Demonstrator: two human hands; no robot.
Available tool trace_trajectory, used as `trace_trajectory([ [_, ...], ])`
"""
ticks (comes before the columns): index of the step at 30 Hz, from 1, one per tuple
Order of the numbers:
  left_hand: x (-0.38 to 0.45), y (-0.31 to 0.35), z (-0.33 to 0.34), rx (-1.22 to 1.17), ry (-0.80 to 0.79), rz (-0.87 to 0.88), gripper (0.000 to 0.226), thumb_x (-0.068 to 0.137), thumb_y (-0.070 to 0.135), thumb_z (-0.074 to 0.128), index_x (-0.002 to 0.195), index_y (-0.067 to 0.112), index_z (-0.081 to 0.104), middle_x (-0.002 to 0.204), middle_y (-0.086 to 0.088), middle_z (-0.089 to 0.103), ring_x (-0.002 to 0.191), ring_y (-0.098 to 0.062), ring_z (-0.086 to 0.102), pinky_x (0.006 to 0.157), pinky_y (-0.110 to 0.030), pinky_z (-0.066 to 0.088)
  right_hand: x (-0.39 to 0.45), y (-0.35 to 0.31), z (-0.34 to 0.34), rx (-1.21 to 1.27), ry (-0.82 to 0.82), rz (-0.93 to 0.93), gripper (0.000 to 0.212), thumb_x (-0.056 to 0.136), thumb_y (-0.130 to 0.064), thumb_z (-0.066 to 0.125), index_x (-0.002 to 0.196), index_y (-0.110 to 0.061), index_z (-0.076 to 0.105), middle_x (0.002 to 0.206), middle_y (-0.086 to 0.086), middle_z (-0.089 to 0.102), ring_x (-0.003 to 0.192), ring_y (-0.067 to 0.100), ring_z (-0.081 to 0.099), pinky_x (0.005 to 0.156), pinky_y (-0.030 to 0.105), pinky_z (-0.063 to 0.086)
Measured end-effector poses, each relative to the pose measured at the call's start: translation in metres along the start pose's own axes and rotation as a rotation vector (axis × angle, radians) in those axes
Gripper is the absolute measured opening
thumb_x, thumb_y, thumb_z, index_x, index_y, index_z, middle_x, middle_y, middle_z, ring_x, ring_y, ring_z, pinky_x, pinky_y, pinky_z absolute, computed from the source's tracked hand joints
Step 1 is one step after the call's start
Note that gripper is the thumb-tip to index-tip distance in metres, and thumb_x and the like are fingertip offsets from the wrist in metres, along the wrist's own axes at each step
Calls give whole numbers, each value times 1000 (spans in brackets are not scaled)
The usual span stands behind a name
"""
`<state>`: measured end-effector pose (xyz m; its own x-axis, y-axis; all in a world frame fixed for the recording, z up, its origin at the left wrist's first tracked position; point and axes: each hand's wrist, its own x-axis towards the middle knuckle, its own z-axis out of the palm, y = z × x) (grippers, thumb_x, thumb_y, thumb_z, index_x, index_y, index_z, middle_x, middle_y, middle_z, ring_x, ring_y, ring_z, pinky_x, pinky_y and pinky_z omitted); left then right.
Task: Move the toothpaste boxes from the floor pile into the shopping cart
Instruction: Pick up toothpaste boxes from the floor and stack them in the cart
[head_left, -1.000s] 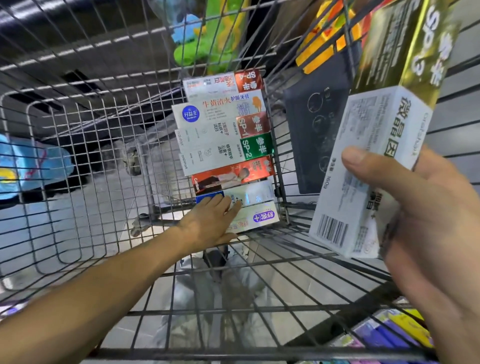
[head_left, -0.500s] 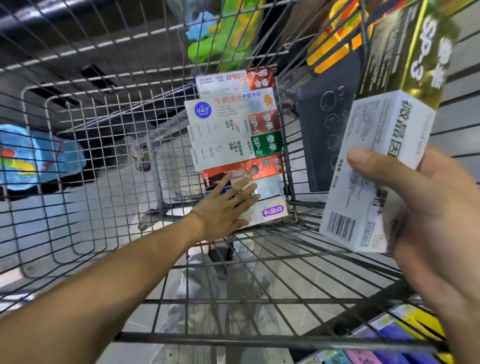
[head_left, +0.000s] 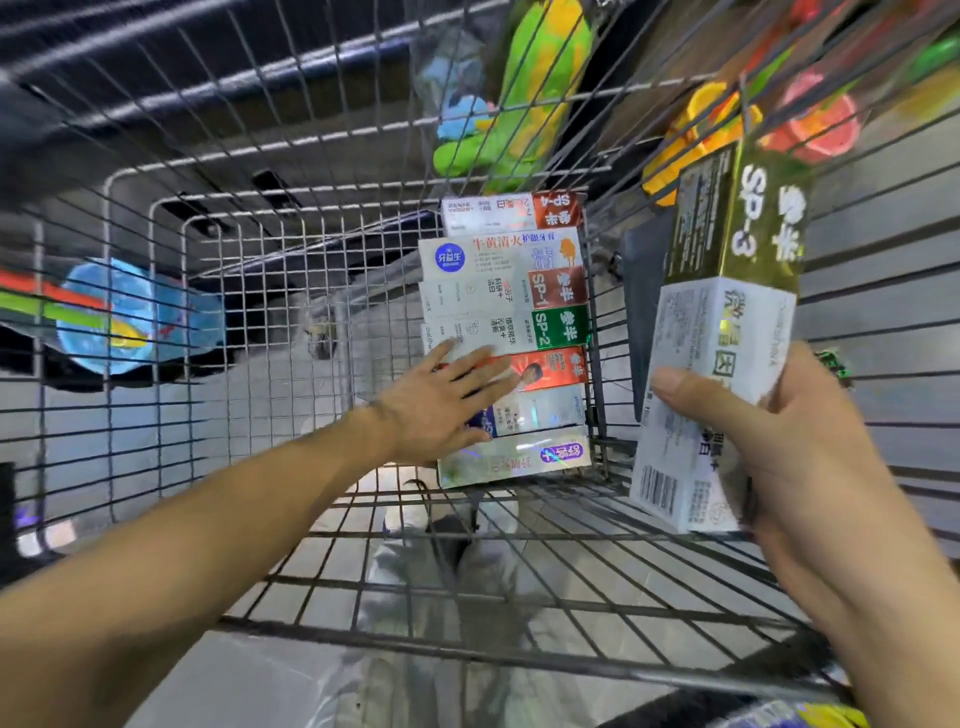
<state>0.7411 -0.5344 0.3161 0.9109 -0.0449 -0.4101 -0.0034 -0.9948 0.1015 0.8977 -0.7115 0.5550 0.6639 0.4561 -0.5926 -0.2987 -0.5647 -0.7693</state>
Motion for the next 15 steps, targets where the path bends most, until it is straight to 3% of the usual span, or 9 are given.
trace_trajectory([
  [2, -30, -20, -27, -54, 63, -125, 71, 101, 62, 7, 159, 25, -12, 167, -3, -12, 151, -20, -15, 122, -49, -11, 2, 5, 5, -41, -25, 6, 59, 71, -26, 83, 125, -21, 59, 106, -2, 75, 90, 13, 73, 78, 41, 61],
  [5, -88, -47, -59, -123, 149, -356, 72, 100, 63, 4, 159, 24, -11, 166, -3, -10, 153, -22, -10, 124, -51, -3, 10, 2, 21, -103, -54, -4, 60, 72, -27, 87, 124, -23, 57, 104, -4, 74, 85, 8, 72, 72, 34, 59],
  [8, -149, -68, -73, -100, 236, -552, 75, 100, 61, 10, 161, 17, 8, 167, -7, 10, 155, -25, 7, 124, -53, 12, 16, -4, 50, -171, -134, -79, 47, 77, -22, 85, 117, -24, 60, 101, -2, 73, 75, 4, 70, 60, 25, 51],
  [11, -200, -85, -77, -87, 262, -692, 74, 98, 57, 28, 157, 11, 30, 162, -12, 31, 151, -30, 24, 120, -58, 19, 28, -9, 84, -362, -140, -237, 36, 66, -32, 85, 95, -27, 64, 88, -2, 73, 76, 16, 70, 61, 37, 54],
  [15, -252, -106, -65, 12, 234, -765, 76, 95, 55, 31, 154, 8, 35, 159, -18, 34, 150, -33, 26, 120, -60, 14, 54, -5, 136, -707, -216, -396, 48, 55, -47, 74, 89, -16, 61, 82, 7, 66, 76, 31, 62, 61, 41, 53],
])
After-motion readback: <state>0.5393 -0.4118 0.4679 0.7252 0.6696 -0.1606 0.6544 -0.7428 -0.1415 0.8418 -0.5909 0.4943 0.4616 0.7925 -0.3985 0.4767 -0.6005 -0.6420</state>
